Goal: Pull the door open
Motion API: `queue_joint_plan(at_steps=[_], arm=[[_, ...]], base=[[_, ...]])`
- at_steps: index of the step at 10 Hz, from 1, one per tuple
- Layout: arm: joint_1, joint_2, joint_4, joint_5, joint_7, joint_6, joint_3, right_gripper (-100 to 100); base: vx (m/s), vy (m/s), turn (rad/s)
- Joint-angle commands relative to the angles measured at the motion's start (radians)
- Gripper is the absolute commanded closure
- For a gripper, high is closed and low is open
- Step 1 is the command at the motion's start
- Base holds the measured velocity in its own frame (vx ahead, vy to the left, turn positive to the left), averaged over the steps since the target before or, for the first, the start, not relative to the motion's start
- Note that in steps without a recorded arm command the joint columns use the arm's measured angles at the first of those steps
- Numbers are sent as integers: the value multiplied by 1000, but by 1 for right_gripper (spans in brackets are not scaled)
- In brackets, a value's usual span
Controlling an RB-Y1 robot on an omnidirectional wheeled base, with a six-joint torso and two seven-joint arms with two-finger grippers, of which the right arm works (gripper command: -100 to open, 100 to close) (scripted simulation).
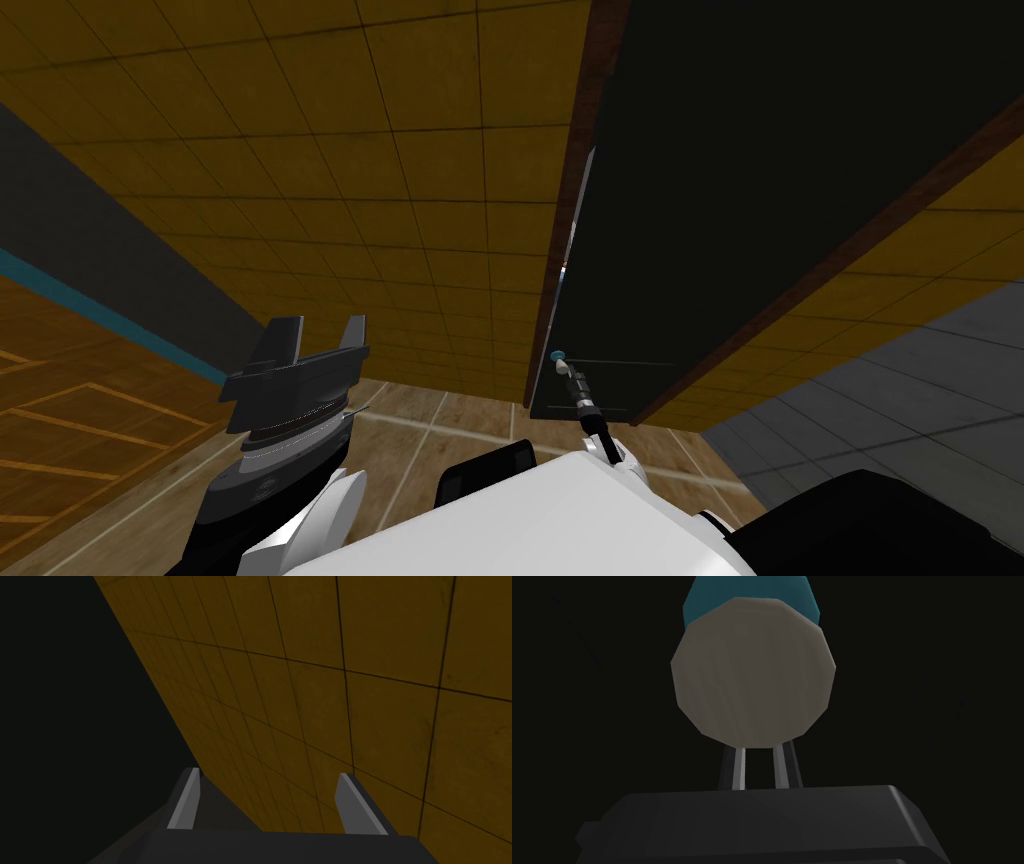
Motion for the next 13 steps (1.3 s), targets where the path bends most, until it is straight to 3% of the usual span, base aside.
queue_joint_plan(at_steps=[1, 3, 4, 13], arm=[[-16, 9, -6, -20, -50, -9, 20, 100], [-16, 9, -6, -20, -67, -9, 20, 100], [-16, 5, 21, -39, -105, -3, 20, -100], [-29, 24, -7, -128, -337, 22, 65, -100]], base=[[-59, -18, 97], [-30, -10, 24], [-32, -25, -21], [-58, 10, 16]])
